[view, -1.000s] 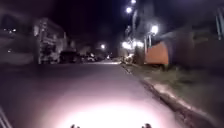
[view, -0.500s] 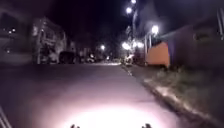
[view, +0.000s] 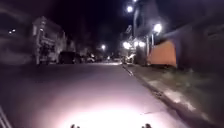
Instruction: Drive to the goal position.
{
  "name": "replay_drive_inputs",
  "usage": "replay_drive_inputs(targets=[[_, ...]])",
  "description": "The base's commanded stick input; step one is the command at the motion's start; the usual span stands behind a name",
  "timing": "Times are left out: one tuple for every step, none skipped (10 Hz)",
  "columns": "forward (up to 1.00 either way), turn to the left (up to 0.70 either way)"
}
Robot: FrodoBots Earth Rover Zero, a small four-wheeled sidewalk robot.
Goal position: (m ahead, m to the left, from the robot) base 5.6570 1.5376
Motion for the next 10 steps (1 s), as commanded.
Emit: replay_drive_inputs(targets=[[0.7, 0.0], [0.7, 0.0], [0.7, 0.0], [0.7, 0.0], [0.7, 0.0], [0.7, 0.0], [0.7, 0.0], [0.7, 0.0], [0.7, 0.0], [0.7, 0.0]])
